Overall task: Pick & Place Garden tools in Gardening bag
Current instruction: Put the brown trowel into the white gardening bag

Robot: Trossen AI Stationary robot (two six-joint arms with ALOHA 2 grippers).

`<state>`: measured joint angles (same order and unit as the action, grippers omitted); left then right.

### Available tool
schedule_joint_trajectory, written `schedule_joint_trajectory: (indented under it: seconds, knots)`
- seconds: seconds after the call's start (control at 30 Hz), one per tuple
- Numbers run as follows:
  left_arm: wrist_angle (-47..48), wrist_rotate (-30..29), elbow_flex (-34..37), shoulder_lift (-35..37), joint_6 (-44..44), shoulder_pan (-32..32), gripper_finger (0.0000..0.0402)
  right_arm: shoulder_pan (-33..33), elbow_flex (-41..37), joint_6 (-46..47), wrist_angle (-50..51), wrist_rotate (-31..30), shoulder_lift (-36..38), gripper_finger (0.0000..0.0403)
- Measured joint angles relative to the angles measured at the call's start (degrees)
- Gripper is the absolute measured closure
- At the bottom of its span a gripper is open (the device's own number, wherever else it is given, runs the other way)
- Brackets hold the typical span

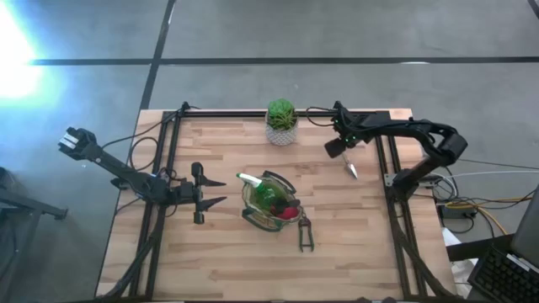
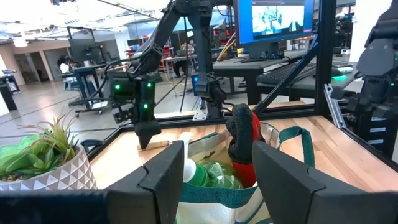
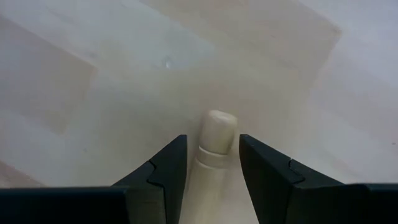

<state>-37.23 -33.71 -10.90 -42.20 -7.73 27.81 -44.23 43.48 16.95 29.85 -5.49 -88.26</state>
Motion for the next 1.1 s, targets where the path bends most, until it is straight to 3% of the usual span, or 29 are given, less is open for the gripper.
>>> schedule_joint_trajectory:
  seconds: [0.27,0.5,0.87,1.1]
  knots:
    - [0.00,0.00,0.00,-0.01,0.00,0.00,0.0209,-0.02,0.28,-0.28,-0.69,-0.01,-3.49,0.0279]
    - [0.00,0.02,0.00,-0.02,0.00,0.02,0.0209,-0.02,-0.02,-0.58,-0.69,-0.03,-1.38,0.0353]
    - [0.01,0.00,0.00,-0.01,0.01,0.01,0.0209,0.00,-0.02,-0.87,-0.50,2.59,-0.58,0.0353]
    - [0.02,0.00,0.00,-0.02,0.00,0.00,0.0209,3.25,-0.04,-0.90,-1.52,2.81,5.80,0.0353]
